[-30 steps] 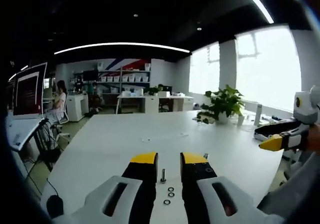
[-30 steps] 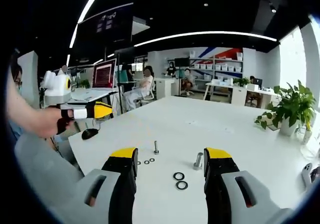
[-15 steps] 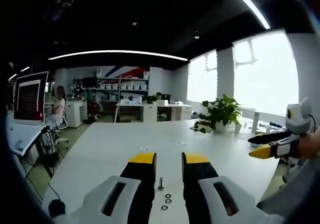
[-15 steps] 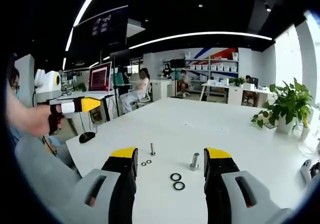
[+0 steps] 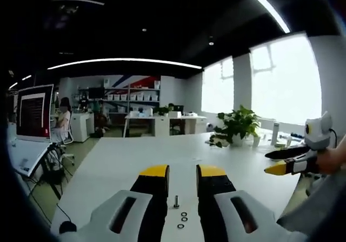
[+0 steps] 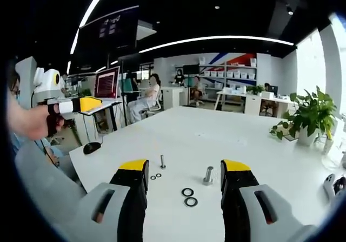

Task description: Place the washer onto the threaded stud by aligning its center hole with the stud, sliding it down to the base, and recovering from edge contact or off-axis alignment until the washer reaches the visible bottom stop.

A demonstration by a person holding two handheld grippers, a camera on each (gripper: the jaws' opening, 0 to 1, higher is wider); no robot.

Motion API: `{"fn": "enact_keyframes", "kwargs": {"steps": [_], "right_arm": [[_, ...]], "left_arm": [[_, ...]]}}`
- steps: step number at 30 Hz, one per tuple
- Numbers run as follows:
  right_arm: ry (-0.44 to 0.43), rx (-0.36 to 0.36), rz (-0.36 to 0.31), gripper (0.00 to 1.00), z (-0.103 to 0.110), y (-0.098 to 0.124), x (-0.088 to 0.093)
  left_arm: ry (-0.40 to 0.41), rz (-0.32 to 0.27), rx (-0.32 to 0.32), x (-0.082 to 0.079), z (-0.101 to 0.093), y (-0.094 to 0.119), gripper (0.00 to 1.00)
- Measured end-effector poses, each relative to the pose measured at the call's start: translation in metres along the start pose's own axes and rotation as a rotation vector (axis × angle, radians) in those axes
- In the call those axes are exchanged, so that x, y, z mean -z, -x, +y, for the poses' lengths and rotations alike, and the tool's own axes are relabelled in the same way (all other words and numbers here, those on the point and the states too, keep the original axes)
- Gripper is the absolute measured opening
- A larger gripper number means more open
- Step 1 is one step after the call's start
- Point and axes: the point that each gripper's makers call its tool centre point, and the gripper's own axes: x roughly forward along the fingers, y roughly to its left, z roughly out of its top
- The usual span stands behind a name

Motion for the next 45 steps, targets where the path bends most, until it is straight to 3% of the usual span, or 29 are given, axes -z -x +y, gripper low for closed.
{"fn": "enact_keyframes", "kwargs": {"steps": [21,34,45], "right_arm": [[0.018,0.019,0.012,0.56,-0.002,0.0,0.003],[0.004,0.016,0.002,0.56,-0.003,0.001,0.0],[-0.013,0.013,-0.014,0.56,-0.003,0.002,-0.004]], "left_arm": [[-0.024,-0.015,-0.033,0.005,0.005,-0.002,0.18],[-0.035,0.001,-0.028,0.033,-0.007,-0.016,0.17],[-0.049,0.087,-0.05,0.074,-0.007,-0.027,0.17]]}}
